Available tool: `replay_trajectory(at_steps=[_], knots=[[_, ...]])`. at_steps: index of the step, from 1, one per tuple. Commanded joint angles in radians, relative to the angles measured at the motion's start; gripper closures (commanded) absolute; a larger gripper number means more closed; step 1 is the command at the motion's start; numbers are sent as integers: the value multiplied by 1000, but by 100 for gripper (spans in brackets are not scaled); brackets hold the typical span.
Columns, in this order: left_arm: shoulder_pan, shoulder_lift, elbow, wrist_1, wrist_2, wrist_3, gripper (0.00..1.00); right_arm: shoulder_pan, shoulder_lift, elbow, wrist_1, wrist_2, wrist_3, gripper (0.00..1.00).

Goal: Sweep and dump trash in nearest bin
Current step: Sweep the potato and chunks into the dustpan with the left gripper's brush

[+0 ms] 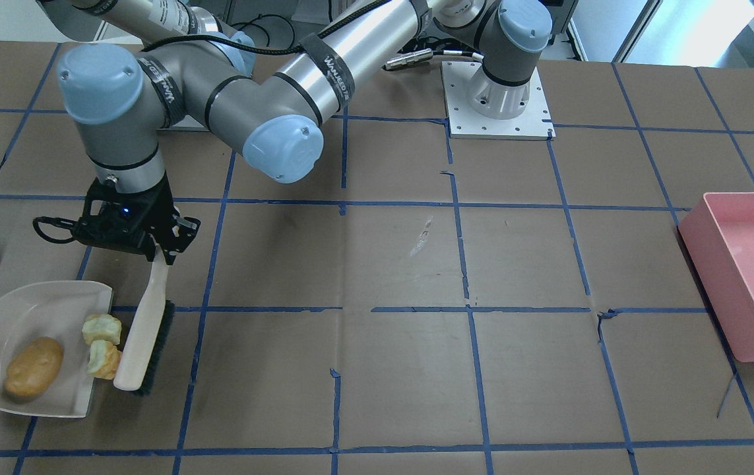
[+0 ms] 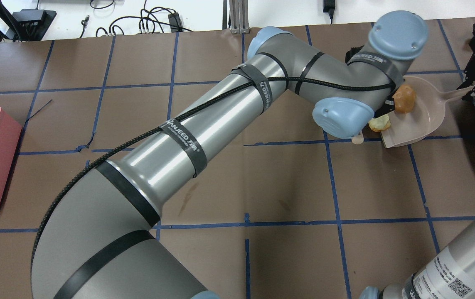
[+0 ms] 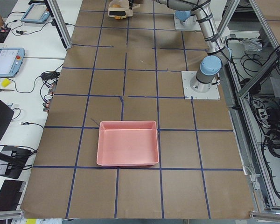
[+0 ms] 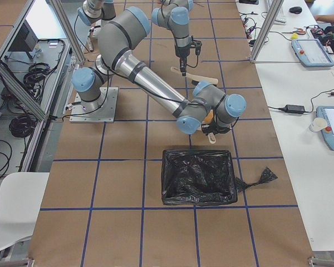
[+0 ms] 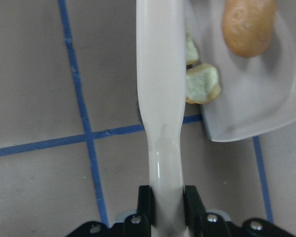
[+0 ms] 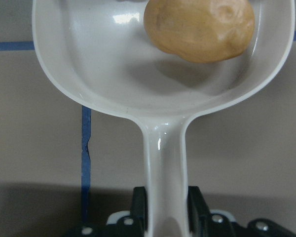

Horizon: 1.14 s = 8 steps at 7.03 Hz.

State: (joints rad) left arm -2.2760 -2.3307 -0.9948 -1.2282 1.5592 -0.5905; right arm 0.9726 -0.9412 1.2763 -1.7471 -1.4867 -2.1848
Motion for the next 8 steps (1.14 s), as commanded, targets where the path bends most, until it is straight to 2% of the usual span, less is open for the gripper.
replay_trajectory(at_steps=[1,3,5,8], knots=[[23,-47,-30,16,-5,19,100,1,1,2,1,-3,-4,100],[-28,-102,-21,160,-7,-74,100,1,-1,20,0,15,-1,100],[-68,-105,-12,170,-7,-106,100,5,-2,29,-5,17,-1,100],[-161,-145,97,158,5,-198,100,21,-4,28,-6,17,2,100]])
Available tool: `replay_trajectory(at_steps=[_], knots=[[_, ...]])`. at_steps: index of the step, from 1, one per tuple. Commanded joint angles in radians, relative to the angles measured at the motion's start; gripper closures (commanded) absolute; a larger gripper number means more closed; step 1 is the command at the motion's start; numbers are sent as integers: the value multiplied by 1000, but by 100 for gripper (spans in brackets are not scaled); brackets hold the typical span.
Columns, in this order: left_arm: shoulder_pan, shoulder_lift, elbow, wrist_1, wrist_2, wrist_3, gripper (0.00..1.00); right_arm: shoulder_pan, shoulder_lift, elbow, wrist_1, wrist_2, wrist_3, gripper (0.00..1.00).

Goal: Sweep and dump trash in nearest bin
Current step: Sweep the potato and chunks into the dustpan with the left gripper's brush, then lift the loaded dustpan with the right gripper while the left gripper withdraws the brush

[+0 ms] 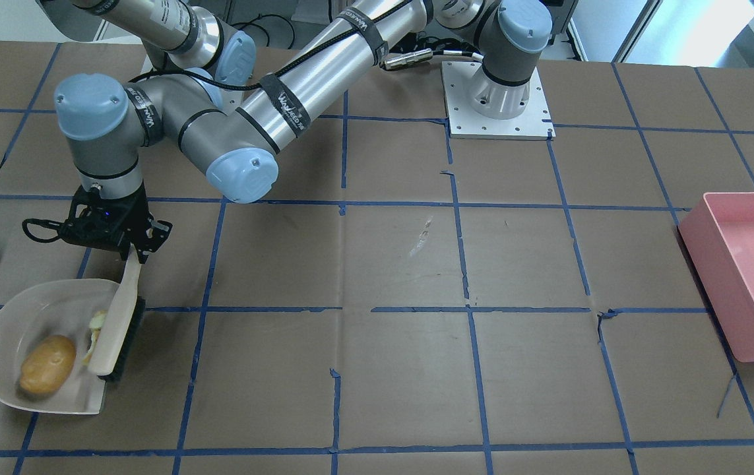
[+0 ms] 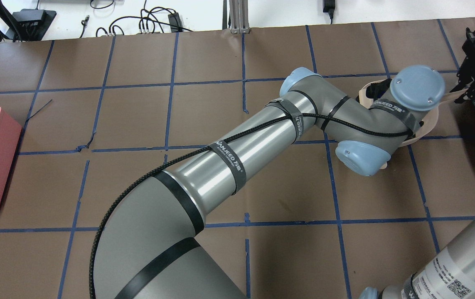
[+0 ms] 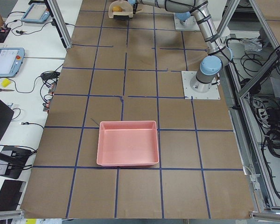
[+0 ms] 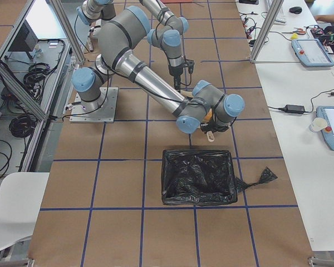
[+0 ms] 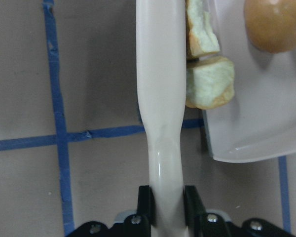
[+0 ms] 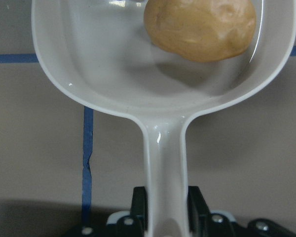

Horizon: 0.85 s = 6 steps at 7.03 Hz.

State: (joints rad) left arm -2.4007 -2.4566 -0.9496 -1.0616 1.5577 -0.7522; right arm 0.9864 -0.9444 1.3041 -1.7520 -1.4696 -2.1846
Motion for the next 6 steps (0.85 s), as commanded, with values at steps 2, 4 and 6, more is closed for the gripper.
replay_trajectory(at_steps=[2,4,6], knots=[[-60,-39,138,-27,25,-88,100,12,0,0,-1,2,2,100],[-83,-22,189,-88,33,-99,100,12,1,0,-1,3,0,100],[-42,53,123,-190,38,84,100,6,3,0,-1,40,-1,100]])
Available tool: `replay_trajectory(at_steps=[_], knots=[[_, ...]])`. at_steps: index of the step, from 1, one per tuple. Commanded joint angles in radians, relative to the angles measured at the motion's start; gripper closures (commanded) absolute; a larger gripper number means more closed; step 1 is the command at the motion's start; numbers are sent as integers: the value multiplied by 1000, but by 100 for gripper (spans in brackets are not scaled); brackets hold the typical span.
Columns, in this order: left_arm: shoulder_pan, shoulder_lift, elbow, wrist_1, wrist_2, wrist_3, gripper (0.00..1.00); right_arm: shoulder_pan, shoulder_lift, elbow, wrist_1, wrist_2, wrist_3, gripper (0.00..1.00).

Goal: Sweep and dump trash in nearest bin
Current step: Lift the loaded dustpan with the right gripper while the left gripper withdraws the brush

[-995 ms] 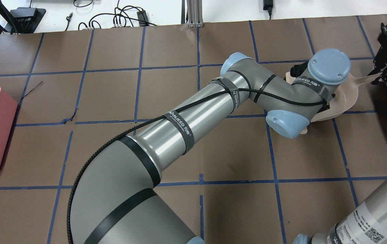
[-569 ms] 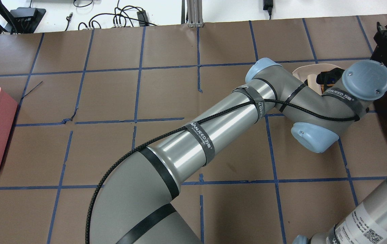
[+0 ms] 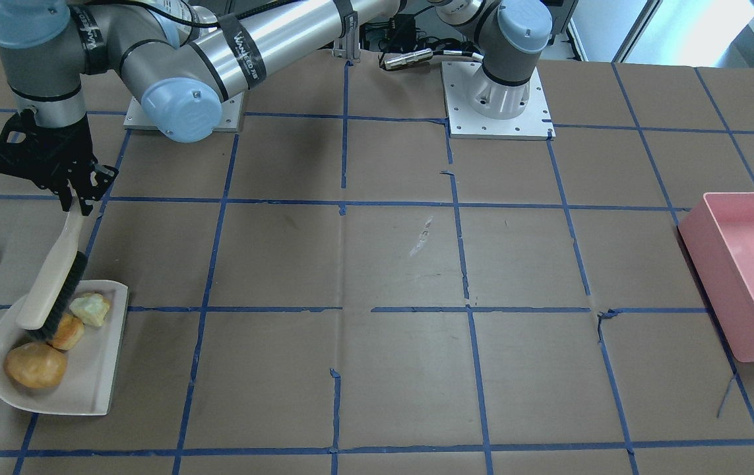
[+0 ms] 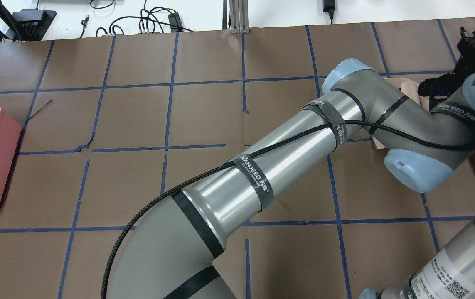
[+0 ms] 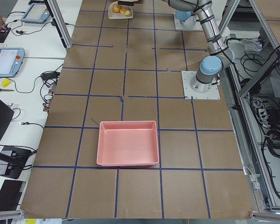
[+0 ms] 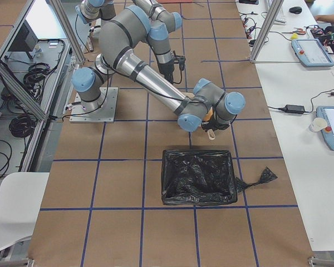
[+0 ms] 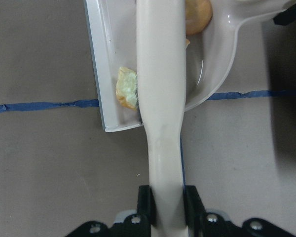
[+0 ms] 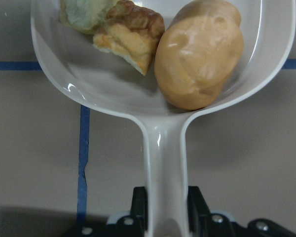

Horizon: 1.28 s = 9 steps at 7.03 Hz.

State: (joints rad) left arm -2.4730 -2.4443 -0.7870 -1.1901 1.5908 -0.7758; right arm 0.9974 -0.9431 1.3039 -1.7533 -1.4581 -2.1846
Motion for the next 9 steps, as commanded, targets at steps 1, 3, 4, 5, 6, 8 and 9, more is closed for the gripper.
replay_trajectory(at_steps=[1,3,4,5,6,8,9], knots=[[131,104,-125,-75,-9,146,100,-19,-3,-3,0,65,-1,100],[277,340,-365,-165,-61,240,100,-110,-60,-11,21,115,9,100],[329,473,-570,-163,-55,254,100,-185,-103,-11,82,218,12,100],[379,604,-779,-108,-57,277,100,-271,-130,-11,109,264,17,100],[409,734,-963,-27,-58,285,100,-348,-141,-18,110,262,8,100],[404,899,-1170,-23,-87,219,100,-498,-138,-110,141,263,15,100],[396,948,-1233,-22,-103,201,100,-550,-126,-144,138,257,20,100]])
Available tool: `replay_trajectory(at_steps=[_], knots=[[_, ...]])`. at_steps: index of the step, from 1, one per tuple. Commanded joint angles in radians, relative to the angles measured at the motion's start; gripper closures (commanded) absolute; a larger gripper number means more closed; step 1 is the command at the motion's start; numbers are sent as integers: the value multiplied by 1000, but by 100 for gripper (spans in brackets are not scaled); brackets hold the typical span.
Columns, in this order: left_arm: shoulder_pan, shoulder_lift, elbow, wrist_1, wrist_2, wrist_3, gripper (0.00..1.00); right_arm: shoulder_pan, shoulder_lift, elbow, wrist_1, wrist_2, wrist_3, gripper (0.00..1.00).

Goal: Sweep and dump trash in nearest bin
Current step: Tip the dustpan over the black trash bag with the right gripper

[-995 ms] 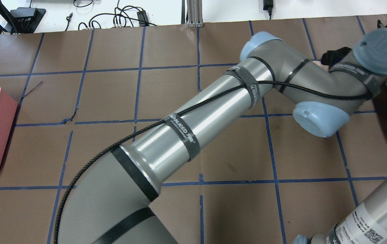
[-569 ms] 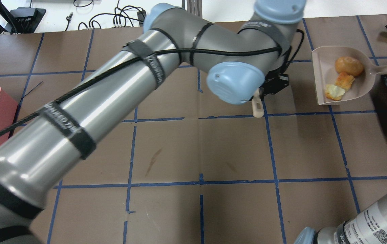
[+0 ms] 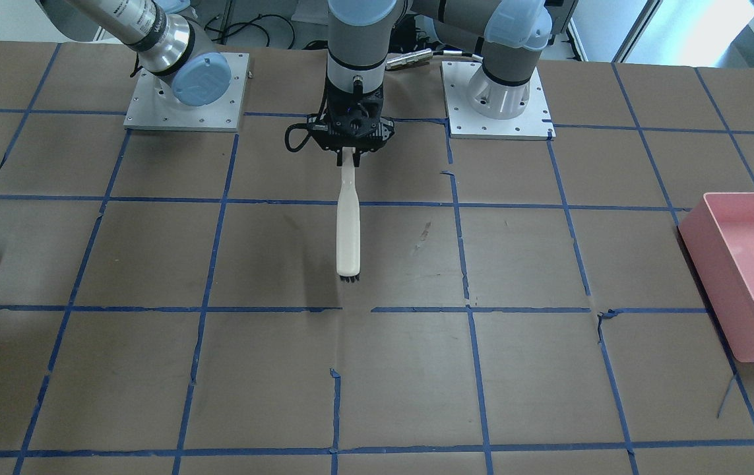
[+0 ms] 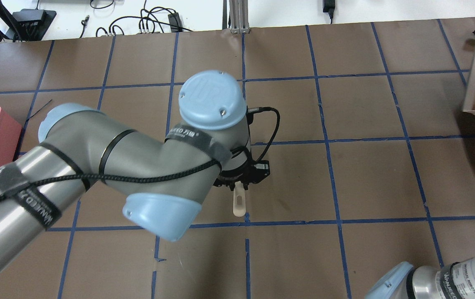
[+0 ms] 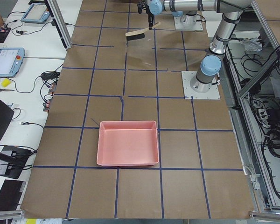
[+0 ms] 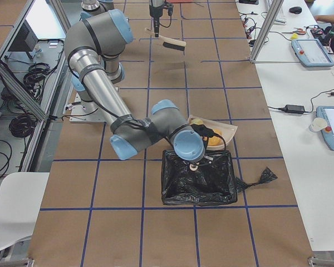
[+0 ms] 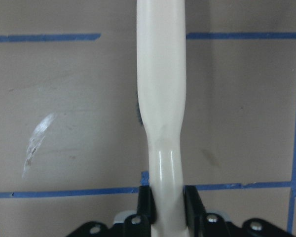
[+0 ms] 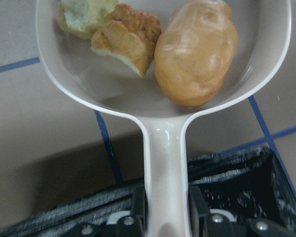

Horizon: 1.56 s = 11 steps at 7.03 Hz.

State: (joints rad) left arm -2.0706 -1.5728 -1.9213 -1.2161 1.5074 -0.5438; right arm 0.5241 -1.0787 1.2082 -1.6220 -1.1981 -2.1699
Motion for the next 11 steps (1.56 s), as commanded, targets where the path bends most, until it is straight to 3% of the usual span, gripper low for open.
replay_trajectory(at_steps=[1,4,6,7,9,11], knots=[[-15,115,-154,12,-19,-72,100,-102,16,-80,-5,-38,33,100],[-135,154,-211,129,-4,-143,100,-101,29,-131,-113,-167,25,100],[-138,149,-356,420,-4,-105,100,-61,52,-125,-206,-315,-1,100],[-138,151,-393,478,-4,-82,100,-9,59,-124,-251,-419,-17,100],[-138,142,-410,481,-4,-77,100,66,56,-121,-343,-535,-11,100],[-138,126,-464,515,-3,-90,100,114,48,-127,-358,-589,-16,100]])
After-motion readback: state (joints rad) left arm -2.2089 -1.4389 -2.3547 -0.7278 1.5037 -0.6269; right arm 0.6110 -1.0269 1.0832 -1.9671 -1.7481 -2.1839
